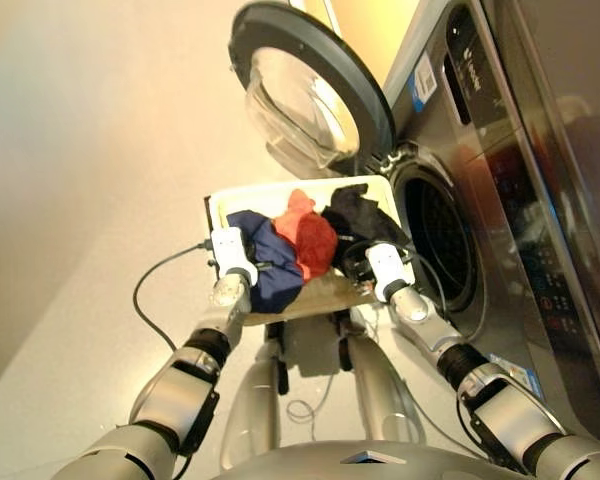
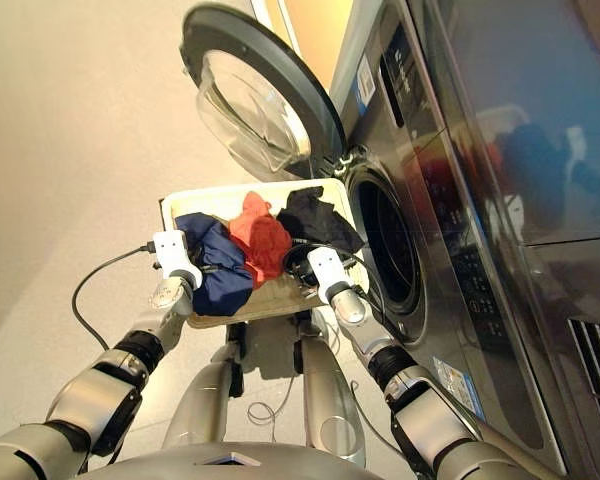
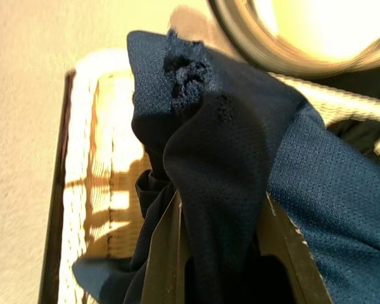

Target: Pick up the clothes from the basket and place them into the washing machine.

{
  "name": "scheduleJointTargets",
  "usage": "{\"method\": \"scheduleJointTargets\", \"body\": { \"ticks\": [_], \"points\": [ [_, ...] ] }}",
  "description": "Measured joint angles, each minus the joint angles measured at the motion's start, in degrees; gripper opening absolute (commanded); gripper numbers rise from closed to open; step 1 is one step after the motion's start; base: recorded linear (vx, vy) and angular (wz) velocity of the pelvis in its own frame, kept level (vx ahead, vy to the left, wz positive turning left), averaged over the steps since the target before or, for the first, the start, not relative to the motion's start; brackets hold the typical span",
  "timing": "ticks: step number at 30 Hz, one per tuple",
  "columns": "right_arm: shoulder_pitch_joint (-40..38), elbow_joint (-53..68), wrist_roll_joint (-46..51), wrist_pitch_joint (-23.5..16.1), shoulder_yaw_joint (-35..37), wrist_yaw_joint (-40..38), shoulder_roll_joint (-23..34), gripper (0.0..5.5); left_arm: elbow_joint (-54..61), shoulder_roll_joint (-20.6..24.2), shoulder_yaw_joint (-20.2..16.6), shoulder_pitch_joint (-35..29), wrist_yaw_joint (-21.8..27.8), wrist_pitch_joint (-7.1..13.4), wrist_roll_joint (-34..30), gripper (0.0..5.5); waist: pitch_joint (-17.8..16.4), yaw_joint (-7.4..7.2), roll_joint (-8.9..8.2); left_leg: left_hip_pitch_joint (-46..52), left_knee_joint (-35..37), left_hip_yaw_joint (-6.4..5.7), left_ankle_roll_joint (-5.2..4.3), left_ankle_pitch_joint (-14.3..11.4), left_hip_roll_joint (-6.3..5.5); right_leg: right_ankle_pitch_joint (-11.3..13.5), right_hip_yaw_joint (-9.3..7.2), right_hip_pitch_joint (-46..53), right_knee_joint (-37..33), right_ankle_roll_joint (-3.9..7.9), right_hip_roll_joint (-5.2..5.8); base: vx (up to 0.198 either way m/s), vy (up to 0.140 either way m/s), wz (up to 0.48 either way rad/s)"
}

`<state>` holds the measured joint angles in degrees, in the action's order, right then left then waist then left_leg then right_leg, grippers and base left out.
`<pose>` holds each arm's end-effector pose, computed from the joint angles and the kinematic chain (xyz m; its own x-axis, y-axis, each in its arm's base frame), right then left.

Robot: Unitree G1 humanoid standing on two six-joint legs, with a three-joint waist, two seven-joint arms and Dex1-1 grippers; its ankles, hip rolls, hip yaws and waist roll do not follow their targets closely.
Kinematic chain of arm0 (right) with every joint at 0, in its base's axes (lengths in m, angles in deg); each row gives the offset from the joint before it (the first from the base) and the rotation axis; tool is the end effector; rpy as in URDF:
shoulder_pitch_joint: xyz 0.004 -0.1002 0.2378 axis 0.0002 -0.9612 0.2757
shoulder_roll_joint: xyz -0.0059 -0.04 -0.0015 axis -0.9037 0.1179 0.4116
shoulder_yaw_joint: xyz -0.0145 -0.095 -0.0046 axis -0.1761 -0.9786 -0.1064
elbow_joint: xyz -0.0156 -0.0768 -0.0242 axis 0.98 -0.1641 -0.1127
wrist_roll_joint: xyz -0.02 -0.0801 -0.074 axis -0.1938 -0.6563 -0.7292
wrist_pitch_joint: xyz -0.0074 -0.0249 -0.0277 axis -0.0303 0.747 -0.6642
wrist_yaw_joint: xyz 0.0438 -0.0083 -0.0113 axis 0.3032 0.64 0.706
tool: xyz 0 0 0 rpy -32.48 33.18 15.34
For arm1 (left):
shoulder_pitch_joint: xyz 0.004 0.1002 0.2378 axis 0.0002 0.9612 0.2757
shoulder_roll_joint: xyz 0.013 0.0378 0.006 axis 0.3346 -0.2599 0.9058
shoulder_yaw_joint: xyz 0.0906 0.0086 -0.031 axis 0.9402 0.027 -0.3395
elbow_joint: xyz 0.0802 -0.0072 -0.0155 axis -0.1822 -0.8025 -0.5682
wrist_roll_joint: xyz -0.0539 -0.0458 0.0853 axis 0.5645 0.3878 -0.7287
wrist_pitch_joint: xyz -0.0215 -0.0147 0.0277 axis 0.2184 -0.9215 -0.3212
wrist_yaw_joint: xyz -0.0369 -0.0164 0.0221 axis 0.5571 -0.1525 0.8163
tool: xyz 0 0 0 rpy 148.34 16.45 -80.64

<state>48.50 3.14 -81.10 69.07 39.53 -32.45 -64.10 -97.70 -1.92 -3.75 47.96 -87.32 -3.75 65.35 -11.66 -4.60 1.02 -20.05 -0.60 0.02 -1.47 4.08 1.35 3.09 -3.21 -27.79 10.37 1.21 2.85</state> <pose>0.2523 -0.1446 -0.0118 0.8974 0.3256 -0.2978 -0.4282 0.8053 -0.4100 0.2627 0.1440 -0.0020 0.9770 -0.0683 -0.2021 0.0097 0.9607 -0.2775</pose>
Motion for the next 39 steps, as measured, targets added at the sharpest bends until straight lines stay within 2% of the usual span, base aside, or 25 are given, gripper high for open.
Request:
{"method": "scheduleJointTargets", "body": {
  "ticks": [3,6,11,14,17,20,29,30,31,32,35,39],
  "points": [
    [-0.7,1.5,-4.0,0.5,-2.9,1.7,1.2,5.50,4.1,0.1,0.6,2.8,1.2,0.0,1.0,0.00,0.1,0.32,0.17,4.2,1.2,-0.06,-0.18,0.3,0.47,0.0,-0.54,4.8,-2.0,-0.05,-0.29,0.078,-0.067,0.095],
    [-1.8,2.9,-6.7,0.6,-6.0,4.0,1.3,5.50,6.2,0.1,2.8,4.6,2.5,-0.4,1.3,0.00,0.6,0.30,0.64,8.8,2.9,-0.03,-0.17,0.3,0.95,0.4,-1.57,10.5,-5.2,-0.31,-0.74,0.078,-0.037,0.128],
    [-3.8,9.1,-7.5,1.4,-7.4,6.8,1.9,5.50,12.3,-0.3,4.5,8.4,3.9,-1.5,2.1,0.00,3.6,0.36,3.09,12.7,5.3,-0.03,-0.18,0.3,1.50,1.3,-1.60,15.1,-8.9,-0.42,-1.43,0.038,-0.024,-0.018],
    [-3.8,10.6,-7.5,1.4,-8.7,8.0,1.9,5.50,13.6,-1.2,5.3,9.1,4.7,-1.7,2.2,0.00,4.9,0.26,3.87,15.0,5.3,0.01,-0.57,0.1,1.87,2.1,-1.88,18.9,-12.0,-0.56,-1.83,0.074,-0.031,0.024],
    [-3.6,12.0,-7.7,1.4,-10.0,9.1,2.0,5.50,14.5,-1.6,6.8,9.1,5.3,-2.4,2.2,0.00,5.7,0.27,3.87,16.6,5.3,0.02,-0.67,0.0,1.99,3.5,-2.33,22.3,-15.3,-0.75,-2.05,0.021,-0.009,0.017],
    [-3.6,12.5,-8.8,1.4,-10.7,9.8,1.6,5.50,14.7,-2.4,6.9,9.3,5.8,-2.9,2.2,0.00,6.0,0.29,3.89,17.6,5.3,0.12,-1.00,-0.2,2.42,3.5,-2.36,23.3,-15.3,-0.81,-2.47,0.000,0.000,0.000],
    [-3.9,12.0,-13.2,1.4,-12.5,9.0,1.4,5.50,18.0,-2.2,12.6,10.9,7.9,-5.9,5.1,0.00,9.1,0.57,3.82,17.9,5.4,-0.03,-1.22,-0.3,2.89,3.7,-2.46,23.7,-15.3,-1.05,-2.96,0.000,0.000,0.000],
    [-3.9,11.8,-13.2,1.3,-12.5,8.7,1.3,2.67,18.3,-2.2,12.7,11.0,8.0,-6.3,5.6,0.00,9.1,0.55,3.83,18.0,5.4,-0.04,-1.24,-0.2,2.89,3.7,-2.51,23.8,-15.3,-1.05,-2.96,0.000,0.000,0.000],
    [-3.9,11.6,-13.3,1.4,-12.4,8.5,1.1,2.20,18.4,-2.1,12.8,11.0,8.2,-6.6,5.8,0.00,9.2,0.59,3.84,18.1,5.4,-0.08,-1.25,-0.2,2.92,3.7,-2.61,23.9,-15.3,-1.07,-2.99,0.000,0.000,0.000],
    [-3.9,11.4,-13.4,1.4,-12.5,8.3,1.0,0.00,18.4,-1.8,13.0,11.2,8.3,-6.9,6.0,0.00,9.2,0.57,3.84,18.3,5.4,-0.09,-1.26,-0.2,2.95,3.7,-2.74,24.1,-15.3,-1.07,-3.02,0.000,0.000,0.000],
    [-3.9,11.5,-13.7,1.3,-12.4,7.8,0.6,0.00,20.8,-0.1,13.5,12.1,8.4,-8.0,7.2,0.00,9.3,0.77,3.84,18.6,5.6,-0.48,-1.18,-0.3,3.03,3.7,-2.97,24.5,-15.3,-1.08,-3.07,0.000,0.000,0.000],
    [-3.9,11.1,-13.7,1.5,-12.3,7.6,-0.3,0.00,21.1,0.7,13.5,12.2,8.8,-8.7,8.3,0.00,9.4,0.81,3.81,18.6,5.7,-1.68,-1.10,-0.3,3.09,3.6,-4.08,25.1,-15.3,-1.25,-3.10,0.000,0.000,0.000]
  ]
}}
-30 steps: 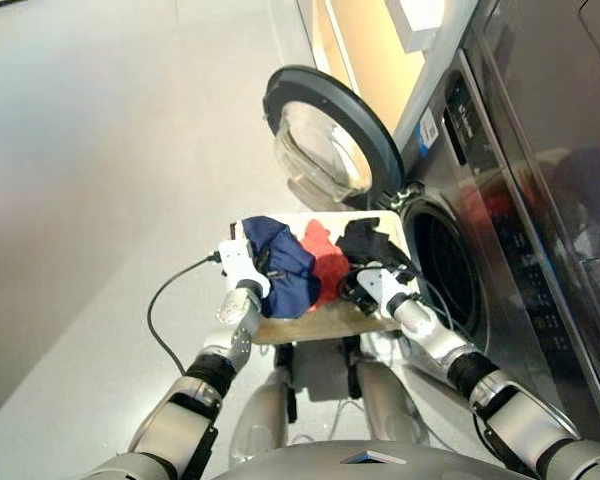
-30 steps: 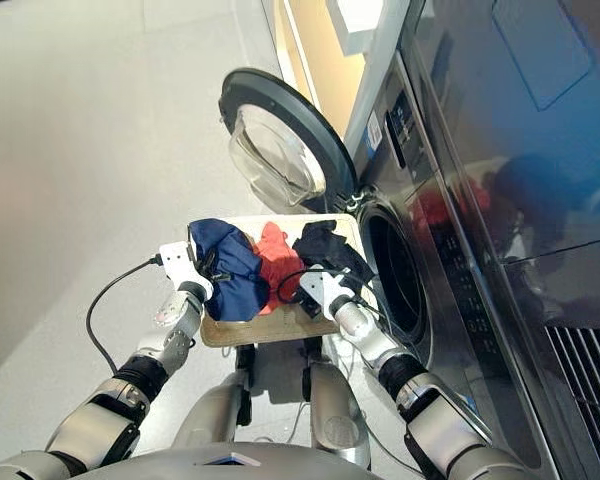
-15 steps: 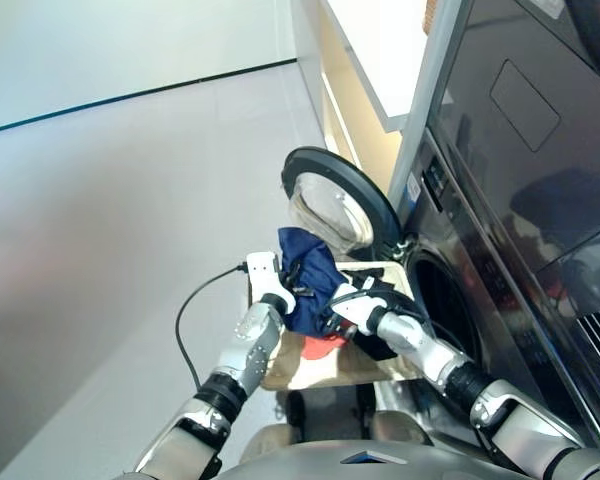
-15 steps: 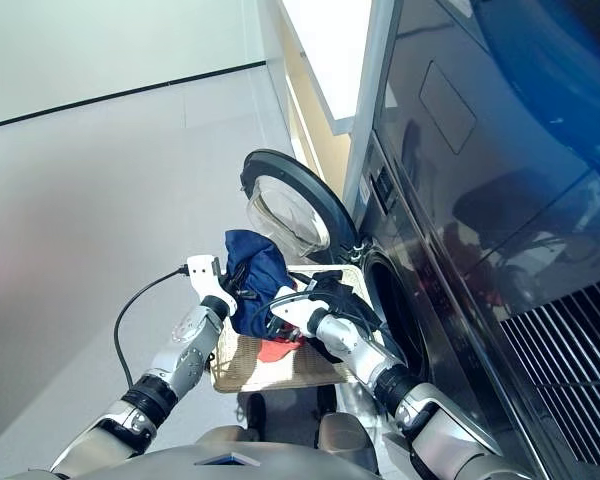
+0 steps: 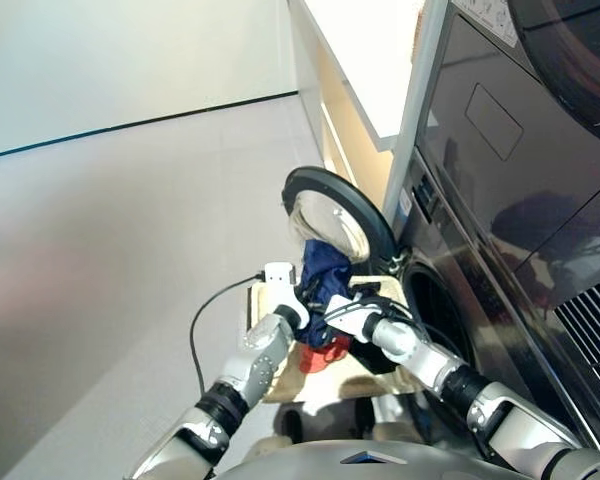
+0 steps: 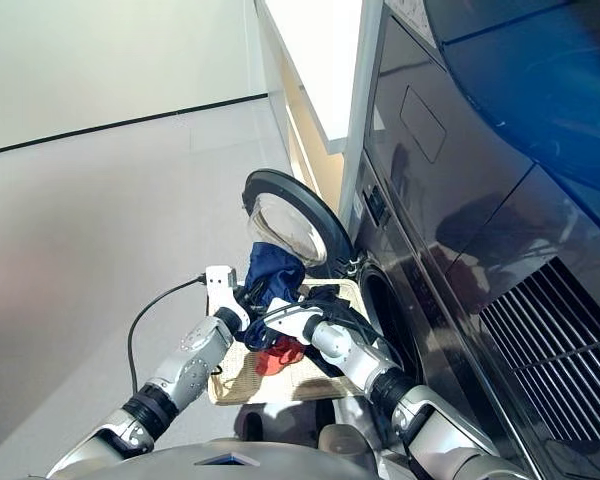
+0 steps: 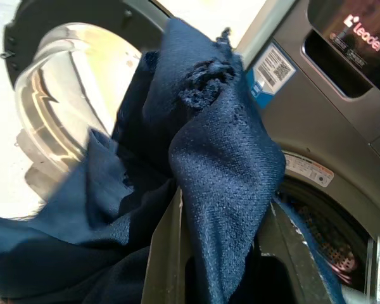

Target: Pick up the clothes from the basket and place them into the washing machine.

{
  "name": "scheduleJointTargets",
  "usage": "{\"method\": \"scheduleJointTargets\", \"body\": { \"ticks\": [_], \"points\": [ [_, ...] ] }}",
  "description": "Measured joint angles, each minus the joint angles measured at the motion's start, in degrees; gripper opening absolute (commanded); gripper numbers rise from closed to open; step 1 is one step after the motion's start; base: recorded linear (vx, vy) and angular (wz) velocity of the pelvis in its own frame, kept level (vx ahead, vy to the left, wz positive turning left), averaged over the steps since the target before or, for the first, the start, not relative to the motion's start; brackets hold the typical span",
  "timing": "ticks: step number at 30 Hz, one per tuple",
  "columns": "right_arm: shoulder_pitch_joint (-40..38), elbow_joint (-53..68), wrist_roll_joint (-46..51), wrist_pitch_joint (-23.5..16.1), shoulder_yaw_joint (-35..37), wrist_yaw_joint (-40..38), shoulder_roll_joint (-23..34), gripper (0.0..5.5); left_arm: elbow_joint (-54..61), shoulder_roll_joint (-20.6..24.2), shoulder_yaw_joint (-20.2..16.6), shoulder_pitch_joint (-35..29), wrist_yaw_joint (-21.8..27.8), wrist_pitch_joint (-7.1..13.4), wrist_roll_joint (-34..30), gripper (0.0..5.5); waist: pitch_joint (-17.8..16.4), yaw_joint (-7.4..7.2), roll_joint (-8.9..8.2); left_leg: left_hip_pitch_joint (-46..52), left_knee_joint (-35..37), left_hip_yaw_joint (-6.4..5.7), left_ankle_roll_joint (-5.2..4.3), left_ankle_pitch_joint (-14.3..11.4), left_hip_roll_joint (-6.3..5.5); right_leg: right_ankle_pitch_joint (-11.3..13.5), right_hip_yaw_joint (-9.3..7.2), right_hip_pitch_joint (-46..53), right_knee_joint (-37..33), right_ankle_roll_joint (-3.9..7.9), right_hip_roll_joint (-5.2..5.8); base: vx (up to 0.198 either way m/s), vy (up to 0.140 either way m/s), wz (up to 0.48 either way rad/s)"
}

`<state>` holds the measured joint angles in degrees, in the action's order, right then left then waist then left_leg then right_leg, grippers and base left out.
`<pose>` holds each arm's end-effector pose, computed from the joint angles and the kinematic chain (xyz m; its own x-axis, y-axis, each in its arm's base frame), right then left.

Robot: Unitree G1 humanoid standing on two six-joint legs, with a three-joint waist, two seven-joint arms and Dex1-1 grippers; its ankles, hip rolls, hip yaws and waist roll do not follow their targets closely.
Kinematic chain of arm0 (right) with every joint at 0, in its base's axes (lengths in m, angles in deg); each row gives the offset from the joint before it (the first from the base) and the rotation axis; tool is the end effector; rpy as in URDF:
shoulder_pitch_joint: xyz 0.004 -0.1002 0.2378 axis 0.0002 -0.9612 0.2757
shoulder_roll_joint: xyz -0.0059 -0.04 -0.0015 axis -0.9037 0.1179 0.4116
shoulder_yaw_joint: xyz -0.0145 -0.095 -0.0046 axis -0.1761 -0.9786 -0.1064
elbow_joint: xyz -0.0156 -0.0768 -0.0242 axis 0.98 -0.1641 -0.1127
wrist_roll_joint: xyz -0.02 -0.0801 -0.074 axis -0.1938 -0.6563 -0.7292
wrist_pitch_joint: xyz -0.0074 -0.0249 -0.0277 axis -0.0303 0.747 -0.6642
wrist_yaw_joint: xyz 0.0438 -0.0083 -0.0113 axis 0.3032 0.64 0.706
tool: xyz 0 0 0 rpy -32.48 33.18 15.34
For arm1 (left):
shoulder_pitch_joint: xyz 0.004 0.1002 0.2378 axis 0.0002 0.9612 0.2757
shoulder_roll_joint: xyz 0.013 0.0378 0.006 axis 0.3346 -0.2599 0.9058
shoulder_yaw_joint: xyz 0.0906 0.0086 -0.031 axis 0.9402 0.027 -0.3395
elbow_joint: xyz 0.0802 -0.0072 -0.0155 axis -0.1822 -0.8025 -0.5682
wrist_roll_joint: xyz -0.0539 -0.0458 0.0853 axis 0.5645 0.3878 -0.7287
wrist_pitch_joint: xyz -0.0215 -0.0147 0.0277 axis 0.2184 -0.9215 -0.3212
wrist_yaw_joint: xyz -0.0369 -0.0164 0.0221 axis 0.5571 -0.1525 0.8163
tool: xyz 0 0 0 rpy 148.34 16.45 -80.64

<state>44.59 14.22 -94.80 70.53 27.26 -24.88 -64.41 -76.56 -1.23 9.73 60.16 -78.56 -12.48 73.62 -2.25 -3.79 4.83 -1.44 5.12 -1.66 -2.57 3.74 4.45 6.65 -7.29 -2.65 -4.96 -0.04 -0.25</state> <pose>0.2210 -0.0982 -0.0175 0.6584 0.6459 -0.3864 -0.7353 0.4422 -0.5137 0.2145 0.0953 -0.0064 0.8535 -0.4845 -0.1919 0.3433 0.7998 -0.4923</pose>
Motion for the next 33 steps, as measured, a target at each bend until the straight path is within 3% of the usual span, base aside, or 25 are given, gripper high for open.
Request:
{"method": "scheduleJointTargets", "body": {
  "ticks": [3,4,5,6,14,20,26,33],
  "points": [
    [-0.1,0.0,0.0,0.0,0.0,0.0,-0.1,0.00,0.0,0.2,0.0,0.1,0.2,-0.2,0.0,0.00,0.2,0.32,-0.06,0.1,0.0,-0.22,0.00,0.0,0.12,-0.1,-0.33,0.2,0.0,-0.11,-0.09,0.000,0.000,0.000],
    [-0.2,0.0,0.1,0.0,0.0,0.0,-0.1,0.00,0.0,0.2,0.0,0.1,0.3,-0.2,0.0,0.80,0.3,0.39,-0.11,0.1,0.0,-0.28,-0.02,0.0,0.15,-0.1,-0.39,0.2,0.0,-0.13,-0.12,0.000,0.000,0.000],
    [-0.3,-0.1,0.2,0.1,0.1,0.0,-0.1,0.00,0.1,0.1,0.0,0.3,0.6,-0.2,0.1,4.23,0.4,0.50,-0.22,0.1,0.0,-0.31,-0.04,0.0,0.16,-0.1,-0.43,0.2,0.0,-0.14,-0.13,0.000,0.000,0.000],
    [-0.3,-0.6,0.3,0.4,0.4,-0.1,-0.3,0.00,0.5,0.1,0.0,0.4,1.3,-0.2,0.1,5.50,0.5,0.54,-0.36,0.1,0.0,-0.36,-0.09,0.1,0.17,-0.1,-0.46,0.2,0.0,-0.15,-0.13,0.000,0.000,0.000],
    [-3.4,-2.2,3.2,1.6,7.2,-2.0,0.0,0.00,1.9,-0.7,-1.6,3.0,2.7,-0.2,1.4,5.50,1.1,0.66,-1.01,0.2,-0.1,-0.43,-0.11,0.1,0.15,-0.1,-0.43,0.3,0.0,-0.13,-0.11,0.000,0.000,0.000],
    [-8.9,-2.3,6.3,1.7,12.2,-2.9,-0.4,0.00,1.9,-1.3,-7.0,5.7,2.4,0.2,2.7,5.50,1.3,0.80,-1.01,0.2,0.0,-0.23,-0.11,0.0,0.20,-0.1,-0.38,0.3,0.0,-0.15,-0.14,0.000,0.000,0.000],
    [-11.8,-2.7,10.2,2.4,16.1,-5.4,-0.7,0.00,1.9,-2.0,-14.5,8.4,-0.8,2.0,3.0,5.50,1.5,0.77,-1.05,0.3,0.0,-0.07,-0.13,0.0,0.21,-0.1,-0.26,0.3,0.0,-0.17,-0.15,0.000,0.000,0.000],
    [-14.8,-3.8,12.9,2.3,21.6,-8.9,-1.4,0.00,-3.5,-2.1,-19.6,10.8,-4.7,5.0,1.0,5.50,1.9,0.80,-1.02,-0.2,0.0,0.05,-0.13,0.0,0.21,-0.1,-0.15,-0.2,0.0,-0.17,-0.15,-0.024,0.011,-0.010]
  ]
}}
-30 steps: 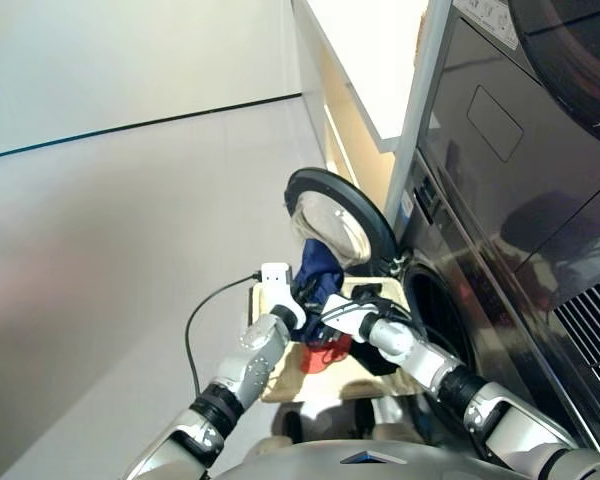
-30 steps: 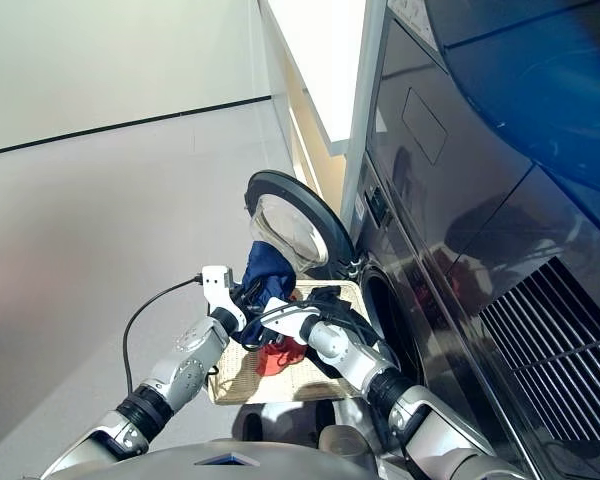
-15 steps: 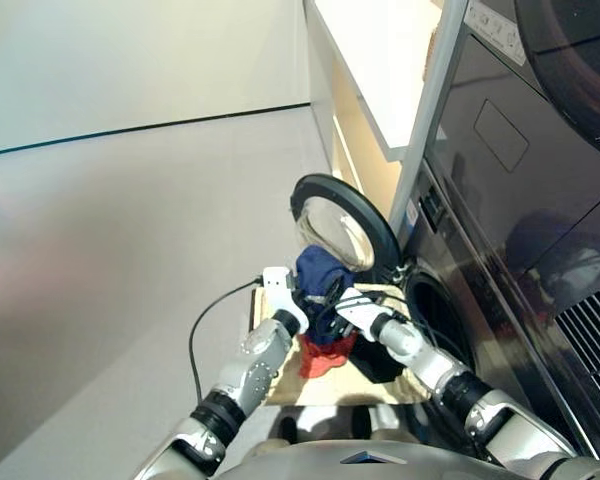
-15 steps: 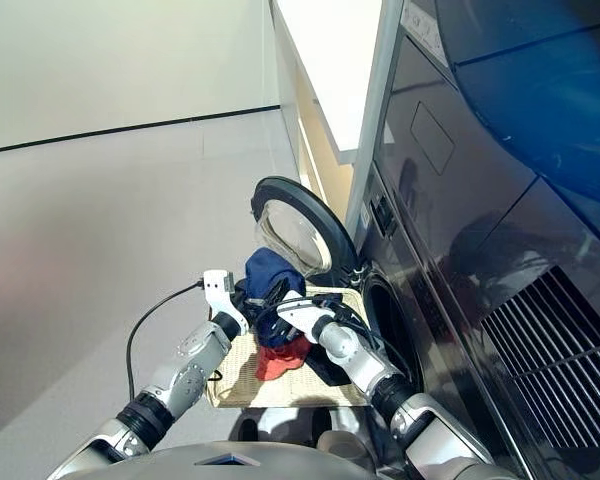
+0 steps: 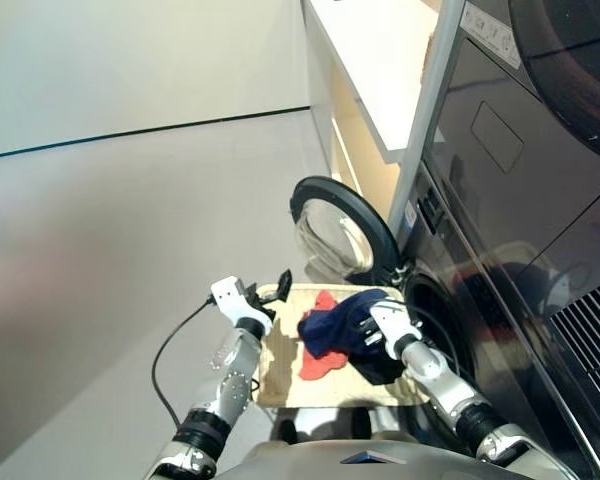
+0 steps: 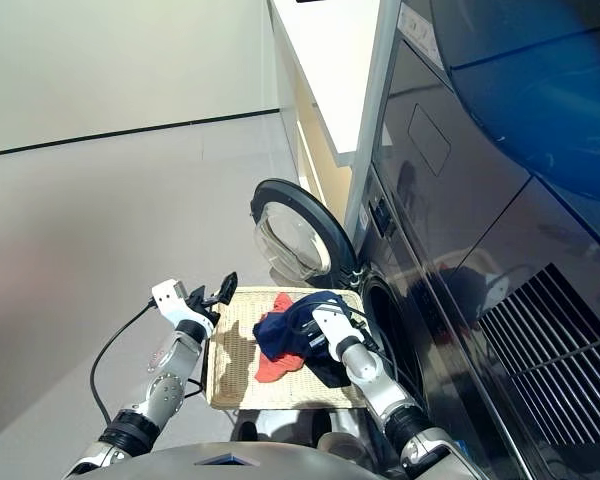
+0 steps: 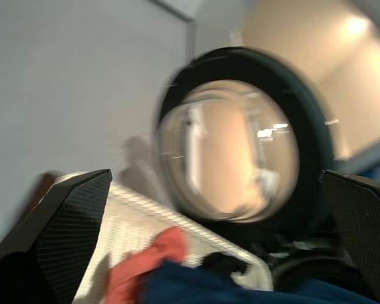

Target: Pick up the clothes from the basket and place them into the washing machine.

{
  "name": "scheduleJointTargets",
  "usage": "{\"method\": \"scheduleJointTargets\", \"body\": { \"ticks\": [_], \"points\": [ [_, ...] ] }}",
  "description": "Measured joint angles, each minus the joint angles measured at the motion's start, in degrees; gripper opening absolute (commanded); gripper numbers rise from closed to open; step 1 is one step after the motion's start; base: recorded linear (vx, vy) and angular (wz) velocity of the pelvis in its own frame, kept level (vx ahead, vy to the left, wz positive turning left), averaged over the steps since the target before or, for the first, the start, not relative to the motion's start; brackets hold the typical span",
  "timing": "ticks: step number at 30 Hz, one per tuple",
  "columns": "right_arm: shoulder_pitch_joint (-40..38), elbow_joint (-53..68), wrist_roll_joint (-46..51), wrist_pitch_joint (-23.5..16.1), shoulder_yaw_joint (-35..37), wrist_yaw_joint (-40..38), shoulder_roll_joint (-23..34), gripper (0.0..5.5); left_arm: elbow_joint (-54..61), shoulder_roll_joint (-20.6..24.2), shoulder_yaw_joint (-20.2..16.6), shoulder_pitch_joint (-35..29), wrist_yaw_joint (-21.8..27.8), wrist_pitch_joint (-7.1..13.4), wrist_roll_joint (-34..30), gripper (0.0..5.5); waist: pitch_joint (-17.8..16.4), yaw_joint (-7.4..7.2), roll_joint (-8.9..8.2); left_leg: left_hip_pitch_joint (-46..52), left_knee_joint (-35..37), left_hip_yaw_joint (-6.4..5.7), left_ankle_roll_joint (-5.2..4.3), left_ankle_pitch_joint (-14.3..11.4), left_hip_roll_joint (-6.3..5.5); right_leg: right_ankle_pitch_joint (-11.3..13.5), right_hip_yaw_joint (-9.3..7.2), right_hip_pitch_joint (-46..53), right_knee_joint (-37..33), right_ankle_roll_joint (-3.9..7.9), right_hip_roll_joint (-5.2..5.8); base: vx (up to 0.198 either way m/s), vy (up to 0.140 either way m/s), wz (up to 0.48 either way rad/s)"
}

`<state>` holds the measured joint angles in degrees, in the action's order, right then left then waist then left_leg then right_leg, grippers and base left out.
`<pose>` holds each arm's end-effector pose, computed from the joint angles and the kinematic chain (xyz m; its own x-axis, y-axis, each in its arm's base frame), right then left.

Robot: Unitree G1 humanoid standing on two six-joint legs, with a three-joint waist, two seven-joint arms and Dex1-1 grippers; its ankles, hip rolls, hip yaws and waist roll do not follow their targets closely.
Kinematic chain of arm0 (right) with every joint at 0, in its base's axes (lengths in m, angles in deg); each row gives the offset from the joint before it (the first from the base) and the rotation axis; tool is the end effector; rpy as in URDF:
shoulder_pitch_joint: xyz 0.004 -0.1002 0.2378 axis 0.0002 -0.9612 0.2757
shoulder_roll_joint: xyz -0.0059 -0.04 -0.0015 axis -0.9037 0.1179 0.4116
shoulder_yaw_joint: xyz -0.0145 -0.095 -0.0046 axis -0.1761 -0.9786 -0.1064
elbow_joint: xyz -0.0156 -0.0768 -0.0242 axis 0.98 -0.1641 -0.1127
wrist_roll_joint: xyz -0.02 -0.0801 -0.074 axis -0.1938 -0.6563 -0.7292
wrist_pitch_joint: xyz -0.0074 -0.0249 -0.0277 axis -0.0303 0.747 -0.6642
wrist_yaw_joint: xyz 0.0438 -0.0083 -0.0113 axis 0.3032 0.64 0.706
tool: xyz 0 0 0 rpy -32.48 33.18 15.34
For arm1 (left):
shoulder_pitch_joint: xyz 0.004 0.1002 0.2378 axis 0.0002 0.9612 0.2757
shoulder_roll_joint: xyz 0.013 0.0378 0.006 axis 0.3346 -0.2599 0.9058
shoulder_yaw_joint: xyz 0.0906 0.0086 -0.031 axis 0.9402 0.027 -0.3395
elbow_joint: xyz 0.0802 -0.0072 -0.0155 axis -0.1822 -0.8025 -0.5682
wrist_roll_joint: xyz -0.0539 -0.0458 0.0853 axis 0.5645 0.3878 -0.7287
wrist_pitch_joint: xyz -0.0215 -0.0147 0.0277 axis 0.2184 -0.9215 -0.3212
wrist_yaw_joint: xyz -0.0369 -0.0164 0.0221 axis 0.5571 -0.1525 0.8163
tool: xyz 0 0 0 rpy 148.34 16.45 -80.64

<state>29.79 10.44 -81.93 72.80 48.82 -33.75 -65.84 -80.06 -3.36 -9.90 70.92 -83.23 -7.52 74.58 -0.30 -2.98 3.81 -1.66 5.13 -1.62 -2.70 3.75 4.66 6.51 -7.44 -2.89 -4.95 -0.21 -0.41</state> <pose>0.1815 -0.1634 -0.0550 0.8712 0.1612 -0.4638 -0.3087 0.9143 -0.2622 0.1846 0.1602 -0.0367 0.9484 -0.0178 -0.3166 -0.1618 0.8316 -0.5313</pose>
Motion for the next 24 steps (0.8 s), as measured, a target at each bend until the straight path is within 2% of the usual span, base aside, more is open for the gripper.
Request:
{"method": "scheduleJointTargets", "body": {
  "ticks": [3,6,10,12,14,18,24],
  "points": [
    [-0.9,-1.7,2.8,-0.2,3.5,-2.8,-1.0,0.00,-6.1,-0.3,-1.7,0.3,-2.6,0.8,-2.5,5.50,0.4,-0.10,0.10,-1.2,-0.1,0.30,0.00,0.1,-0.01,0.1,0.19,-1.5,0.1,-0.06,-0.01,-0.106,0.035,-0.052],
    [-0.9,-4.2,6.9,-0.6,6.8,-6.0,-1.7,0.00,-10.7,-0.6,-2.5,0.3,-4.8,1.2,-4.5,5.50,-0.2,-0.12,0.31,-3.6,-0.4,0.56,-0.45,0.9,-0.16,0.7,0.45,-4.1,0.2,-0.26,0.08,-0.197,0.045,-0.042],
    [1.0,-5.7,11.3,-1.3,8.6,-9.0,-1.9,0.00,-14.7,-1.2,-2.9,-1.1,-6.4,2.4,-5.0,5.50,-3.7,-0.11,0.87,-7.1,-0.8,1.42,-0.46,1.7,-0.43,1.4,1.29,-8.4,1.3,-0.16,0.27,-0.177,0.044,-0.106],
    [4.2,-7.5,14.0,-2.5,10.2,-10.5,-3.0,0.00,-18.1,-1.8,-2.8,-3.3,-7.2,3.3,-5.0,5.50,-5.0,-0.15,1.39,-11.1,-1.8,1.79,-0.32,1.6,-0.72,1.2,1.29,-13.2,3.8,-0.10,0.60,-0.138,0.041,-0.124],
    [8.4,-9.3,16.8,-2.9,11.8,-12.3,-3.9,0.00,-21.2,-2.2,-2.7,-7.1,-7.9,3.6,-5.0,5.50,-7.9,-0.28,1.55,-15.0,-3.7,1.70,-0.12,1.9,-1.05,1.0,1.36,-17.7,6.9,-0.20,1.06,-0.102,0.030,-0.030],
    [14.8,-11.7,20.9,-4.5,12.4,-14.6,-4.3,0.00,-21.7,-3.0,-0.9,-10.7,-8.8,4.3,-5.0,5.50,-11.0,-0.13,1.72,-21.0,-6.1,1.65,0.10,2.0,-1.81,-0.9,1.39,-25.5,13.3,-0.45,2.07,-0.082,0.011,0.077],
    [23.7,-14.8,27.3,-6.6,14.9,-17.3,-5.6,0.00,-22.4,-3.3,1.0,-14.5,-10.3,5.9,-5.0,5.50,-12.6,0.06,1.68,-30.9,-9.8,1.40,0.14,2.0,-3.15,-4.2,1.56,-37.8,22.8,-0.64,4.04,-0.059,-0.017,0.147]
  ]
}}
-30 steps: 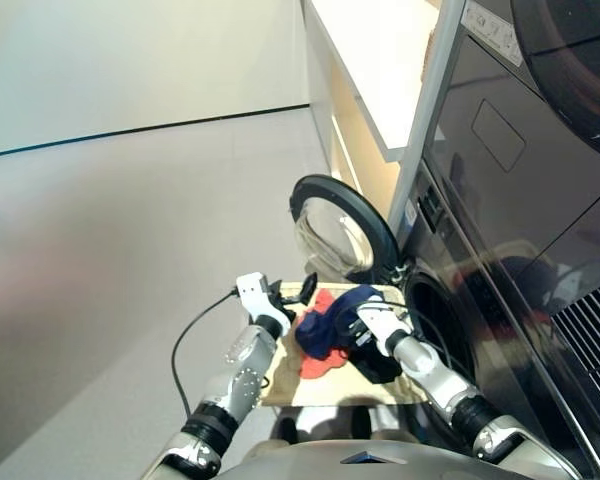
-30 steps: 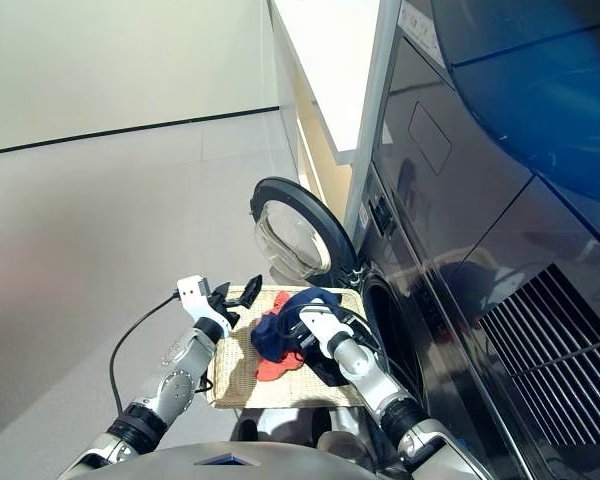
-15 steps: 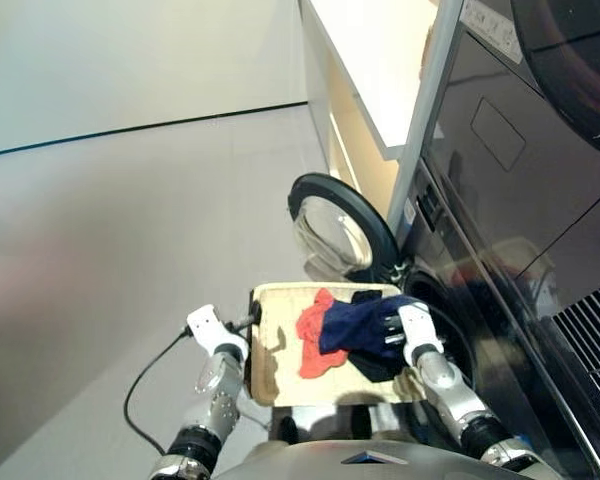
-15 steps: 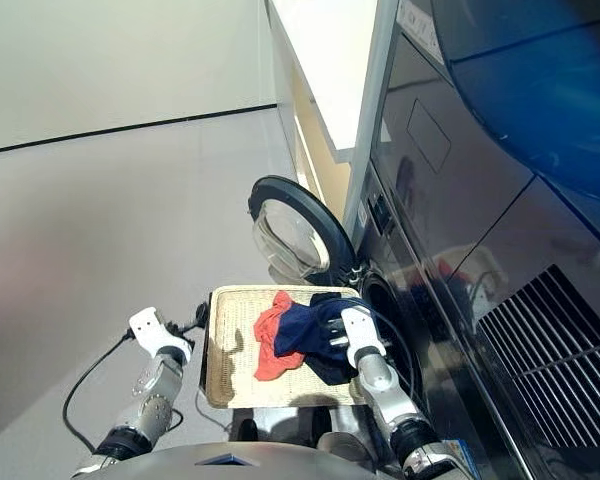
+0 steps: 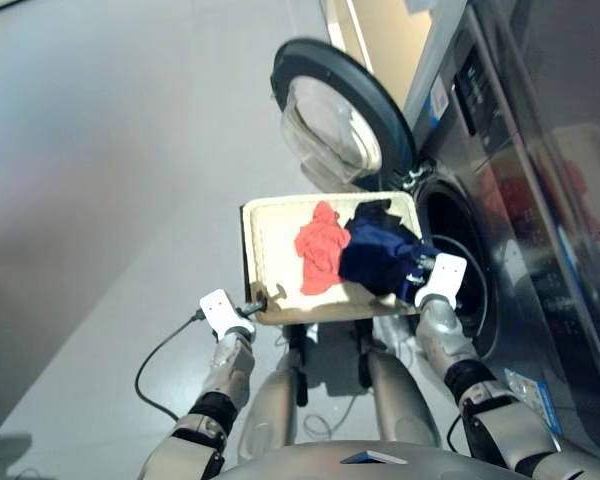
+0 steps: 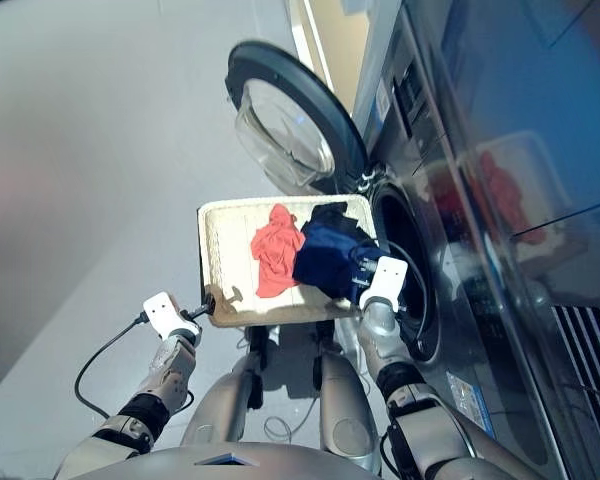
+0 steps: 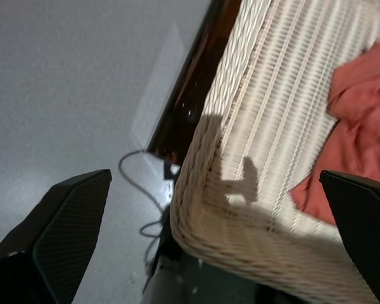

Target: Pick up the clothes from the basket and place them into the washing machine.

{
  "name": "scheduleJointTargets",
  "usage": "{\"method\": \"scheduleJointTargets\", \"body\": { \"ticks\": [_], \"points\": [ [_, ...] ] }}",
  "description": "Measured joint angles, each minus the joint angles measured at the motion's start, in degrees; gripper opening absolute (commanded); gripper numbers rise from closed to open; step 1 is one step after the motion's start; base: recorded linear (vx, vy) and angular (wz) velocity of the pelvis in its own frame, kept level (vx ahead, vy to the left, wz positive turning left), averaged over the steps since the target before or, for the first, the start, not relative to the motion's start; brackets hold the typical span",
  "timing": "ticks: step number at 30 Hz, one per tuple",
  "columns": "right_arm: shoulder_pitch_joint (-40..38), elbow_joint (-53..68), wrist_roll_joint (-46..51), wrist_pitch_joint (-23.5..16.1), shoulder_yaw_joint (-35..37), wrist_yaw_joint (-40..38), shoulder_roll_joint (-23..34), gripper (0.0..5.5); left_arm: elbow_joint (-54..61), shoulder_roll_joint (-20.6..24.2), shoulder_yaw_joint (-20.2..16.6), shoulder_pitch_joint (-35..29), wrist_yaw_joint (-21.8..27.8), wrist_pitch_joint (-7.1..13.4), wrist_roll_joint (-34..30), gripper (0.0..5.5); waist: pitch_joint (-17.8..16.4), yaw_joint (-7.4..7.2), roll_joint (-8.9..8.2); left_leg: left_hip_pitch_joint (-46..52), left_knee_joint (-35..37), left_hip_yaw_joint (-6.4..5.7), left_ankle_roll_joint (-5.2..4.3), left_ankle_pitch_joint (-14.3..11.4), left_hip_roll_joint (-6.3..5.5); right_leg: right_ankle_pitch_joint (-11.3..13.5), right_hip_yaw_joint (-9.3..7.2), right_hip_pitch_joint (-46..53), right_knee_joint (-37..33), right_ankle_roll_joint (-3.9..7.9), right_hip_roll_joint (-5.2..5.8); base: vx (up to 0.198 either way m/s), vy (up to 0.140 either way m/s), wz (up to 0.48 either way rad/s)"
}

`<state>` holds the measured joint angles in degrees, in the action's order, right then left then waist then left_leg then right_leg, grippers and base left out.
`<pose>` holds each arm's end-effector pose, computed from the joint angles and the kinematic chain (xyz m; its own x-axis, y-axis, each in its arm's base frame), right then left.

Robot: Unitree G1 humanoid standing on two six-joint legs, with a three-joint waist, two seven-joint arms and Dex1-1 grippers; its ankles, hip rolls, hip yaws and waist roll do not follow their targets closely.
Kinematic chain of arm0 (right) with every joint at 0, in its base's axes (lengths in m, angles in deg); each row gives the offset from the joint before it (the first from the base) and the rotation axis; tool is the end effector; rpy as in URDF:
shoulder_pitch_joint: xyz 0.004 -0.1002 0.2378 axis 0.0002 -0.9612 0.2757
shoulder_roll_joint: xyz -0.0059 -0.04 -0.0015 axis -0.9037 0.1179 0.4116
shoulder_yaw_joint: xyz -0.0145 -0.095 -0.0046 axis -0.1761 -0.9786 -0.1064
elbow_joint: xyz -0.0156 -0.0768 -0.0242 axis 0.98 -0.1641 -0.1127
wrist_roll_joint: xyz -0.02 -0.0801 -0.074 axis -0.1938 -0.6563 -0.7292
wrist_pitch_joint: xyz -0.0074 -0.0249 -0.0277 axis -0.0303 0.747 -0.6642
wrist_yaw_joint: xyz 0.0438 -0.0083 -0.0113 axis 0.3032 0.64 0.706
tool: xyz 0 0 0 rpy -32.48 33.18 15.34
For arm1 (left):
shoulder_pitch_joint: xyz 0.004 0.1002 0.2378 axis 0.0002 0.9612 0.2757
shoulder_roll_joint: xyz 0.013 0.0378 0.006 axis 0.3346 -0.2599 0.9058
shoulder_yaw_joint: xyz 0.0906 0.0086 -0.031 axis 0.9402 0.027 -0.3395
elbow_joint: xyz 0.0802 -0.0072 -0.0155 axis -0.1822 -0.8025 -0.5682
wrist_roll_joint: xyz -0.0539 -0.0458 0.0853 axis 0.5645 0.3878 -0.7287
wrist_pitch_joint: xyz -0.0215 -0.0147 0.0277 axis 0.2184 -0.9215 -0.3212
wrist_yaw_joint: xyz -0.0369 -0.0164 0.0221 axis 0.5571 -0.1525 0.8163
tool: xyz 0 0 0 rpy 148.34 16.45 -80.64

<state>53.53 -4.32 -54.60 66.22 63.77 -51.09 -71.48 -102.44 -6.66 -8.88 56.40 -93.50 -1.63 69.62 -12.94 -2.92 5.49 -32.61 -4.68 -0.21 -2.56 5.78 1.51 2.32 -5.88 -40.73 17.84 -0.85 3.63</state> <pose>0.2816 -0.1666 0.0088 0.8992 -0.3681 -0.2367 0.4084 0.9001 0.1516 0.2179 0.1466 -0.0470 0.8938 0.1494 -0.4228 -0.3120 0.8844 -0.3471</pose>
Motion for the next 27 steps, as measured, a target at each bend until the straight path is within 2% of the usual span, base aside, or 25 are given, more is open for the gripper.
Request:
{"method": "scheduleJointTargets", "body": {
  "ticks": [1,3,5,7,9,12,16,18,20,22,25,27],
  "points": [
    [2.0,-0.2,1.1,-0.5,0.6,-0.4,0.1,0.00,0.0,0.0,0.0,-0.9,-0.2,0.2,0.0,5.50,-0.9,0.10,-0.03,-1.6,-0.8,0.04,0.20,0.1,-0.44,-0.2,0.13,-1.8,1.0,0.02,0.16,0.000,0.000,0.000],
    [5.0,-0.3,3.3,-1.2,2.2,-1.4,0.0,0.00,0.0,0.0,0.0,-2.3,-0.7,0.2,0.1,5.50,-1.6,0.06,-0.02,-4.4,-2.3,-0.05,0.08,0.0,-0.56,-0.7,0.21,-4.7,2.9,-0.06,0.59,0.000,0.000,0.000],
    [9.0,-3.5,6.0,-2.5,4.9,-2.3,0.0,0.00,-0.2,0.2,0.0,-3.4,-1.0,0.3,0.1,5.50,-1.9,0.07,-0.01,-7.7,-5.6,-0.01,-0.16,-1.0,-0.80,-1.4,0.38,-7.5,5.0,0.00,0.97,0.000,0.000,0.000],
    [12.1,-4.3,9.0,-3.7,7.5,-3.6,0.3,0.00,-0.4,0.6,0.0,-4.3,-1.5,0.6,0.1,5.50,-2.6,0.21,0.05,-10.3,-7.8,0.26,0.10,-1.9,-1.01,-1.7,0.89,-9.8,6.4,-0.09,1.05,0.084,-0.015,-0.001],
    [14.8,-4.9,12.0,-5.1,9.0,-4.4,0.8,0.00,1.2,1.2,0.0,-4.2,-1.9,0.7,0.2,5.50,-2.7,0.66,0.20,-13.4,-10.2,0.47,0.41,-3.1,-1.11,-2.3,1.59,-12.9,8.4,0.02,1.20,0.051,-0.007,-0.007],
    [18.0,-6.4,15.2,-6.0,12.5,-5.5,2.2,0.00,2.7,1.8,0.0,-4.4,-1.9,1.2,0.4,5.50,-3.0,1.57,0.59,-17.2,-12.9,0.59,0.24,-3.8,-1.14,-2.5,2.04,-16.4,9.7,-0.16,1.18,0.000,0.000,0.000],
    [24.2,-10.4,17.8,-7.0,15.8,-7.4,7.5,0.00,4.2,2.8,0.1,-4.1,-1.8,1.4,0.7,5.50,-3.0,3.43,0.77,-22.2,-15.6,1.98,0.59,-4.7,-1.51,-2.3,3.52,-21.5,11.3,-0.13,1.11,0.000,0.000,0.000],
    [26.6,-11.4,17.8,-6.9,15.9,-8.8,11.7,0.00,4.8,3.2,0.5,-3.8,-1.7,1.4,1.3,5.50,-3.0,4.15,0.99,-24.1,-17.2,2.16,0.72,-5.2,-1.42,-2.1,4.31,-23.2,11.7,0.15,1.03,0.000,0.000,0.000],
    [28.4,-10.9,15.0,-7.0,15.2,-12.5,17.4,0.00,6.4,3.2,0.7,-3.4,-1.4,1.6,1.2,5.50,-2.8,5.04,1.54,-26.5,-19.6,2.44,0.98,-6.3,-1.54,-2.0,5.01,-24.9,12.4,0.56,1.01,0.000,0.000,0.000],
    [29.9,-9.8,10.9,-8.0,15.2,-16.1,20.8,0.00,6.8,3.3,0.7,-3.4,-1.4,1.8,1.2,5.50,-2.8,5.13,1.61,-27.5,-20.8,3.33,1.61,-7.0,-1.65,-2.0,6.00,-25.9,13.1,1.13,1.02,0.000,0.000,0.000],
    [29.6,-6.4,-3.2,-6.5,12.1,-24.0,29.2,0.00,8.2,3.6,0.5,-3.3,-1.4,2.2,1.2,5.50,-2.2,5.90,2.52,-30.1,-22.9,3.87,2.25,-7.9,-1.99,-2.3,6.53,-28.1,14.3,1.81,1.36,0.000,0.000,0.000],
    [29.7,-5.9,-9.8,-5.3,11.9,-28.3,31.3,0.00,8.5,4.1,0.4,-3.5,-1.5,2.7,1.2,5.50,-2.2,5.82,2.55,-31.4,-23.7,3.99,2.48,-8.1,-2.35,-2.5,6.74,-29.5,15.2,2.09,1.67,0.000,0.000,0.000]
  ]
}}
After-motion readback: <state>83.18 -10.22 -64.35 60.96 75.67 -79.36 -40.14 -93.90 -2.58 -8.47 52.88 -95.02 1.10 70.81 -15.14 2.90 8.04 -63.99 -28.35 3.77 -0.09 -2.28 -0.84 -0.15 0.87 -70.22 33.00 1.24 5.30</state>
